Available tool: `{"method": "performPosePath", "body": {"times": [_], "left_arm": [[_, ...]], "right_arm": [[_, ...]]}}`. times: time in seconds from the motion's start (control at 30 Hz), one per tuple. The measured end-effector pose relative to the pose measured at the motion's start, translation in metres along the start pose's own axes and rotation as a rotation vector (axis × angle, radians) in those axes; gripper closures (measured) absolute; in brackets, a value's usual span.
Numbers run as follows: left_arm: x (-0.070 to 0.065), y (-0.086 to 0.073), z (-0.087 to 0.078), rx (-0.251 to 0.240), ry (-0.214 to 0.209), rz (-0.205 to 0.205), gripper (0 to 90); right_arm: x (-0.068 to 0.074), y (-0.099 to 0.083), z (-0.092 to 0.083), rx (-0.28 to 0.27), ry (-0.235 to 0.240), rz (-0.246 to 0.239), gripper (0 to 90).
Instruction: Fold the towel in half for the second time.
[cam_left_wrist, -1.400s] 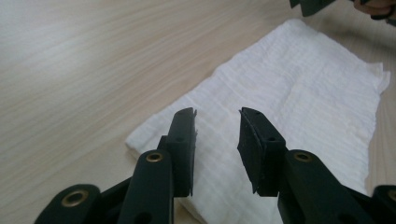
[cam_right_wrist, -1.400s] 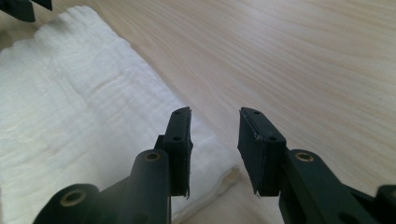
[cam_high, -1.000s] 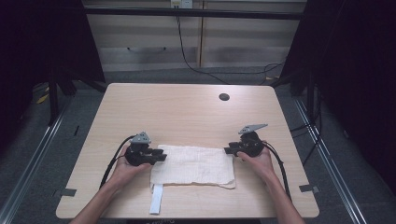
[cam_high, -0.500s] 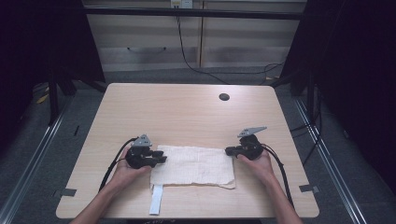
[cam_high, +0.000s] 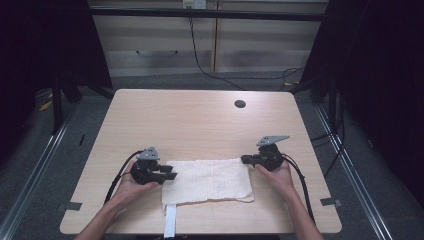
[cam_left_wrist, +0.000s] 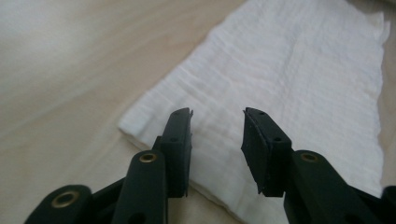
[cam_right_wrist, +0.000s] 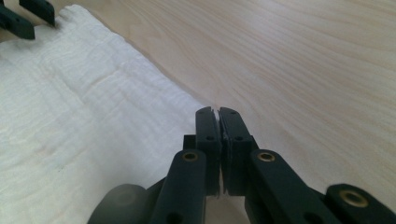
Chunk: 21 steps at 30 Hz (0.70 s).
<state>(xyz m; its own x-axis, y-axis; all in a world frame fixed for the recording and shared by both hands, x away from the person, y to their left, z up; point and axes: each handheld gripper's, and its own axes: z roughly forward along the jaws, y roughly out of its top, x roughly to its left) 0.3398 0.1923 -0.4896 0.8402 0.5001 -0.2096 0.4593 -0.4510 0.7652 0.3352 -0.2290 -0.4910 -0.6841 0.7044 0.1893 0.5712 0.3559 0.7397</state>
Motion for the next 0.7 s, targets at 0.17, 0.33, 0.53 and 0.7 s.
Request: {"method": "performPosePath", "body": {"times": [0.17, 0.33, 0.53, 0.7], "left_arm": [[0.024, 0.014, -0.011, -0.073, 0.039, -0.088, 58.8], [0.035, 0.01, 0.002, 0.004, 0.058, -0.057, 59.2], [0.035, 0.005, 0.012, 0.044, 0.047, -0.073, 58.9], [0.031, 0.005, 0.02, 0.068, 0.055, -0.035, 62.7]], "right_arm": [[0.0, -0.001, 0.001, 0.003, -0.001, 0.003, 87.4], [0.0, -0.001, 0.002, 0.0, 0.002, 0.006, 87.3], [-0.001, -0.001, 0.002, 0.0, -0.009, 0.008, 87.1], [-0.001, -0.001, 0.003, 0.013, -0.013, 0.013, 87.1]]}}
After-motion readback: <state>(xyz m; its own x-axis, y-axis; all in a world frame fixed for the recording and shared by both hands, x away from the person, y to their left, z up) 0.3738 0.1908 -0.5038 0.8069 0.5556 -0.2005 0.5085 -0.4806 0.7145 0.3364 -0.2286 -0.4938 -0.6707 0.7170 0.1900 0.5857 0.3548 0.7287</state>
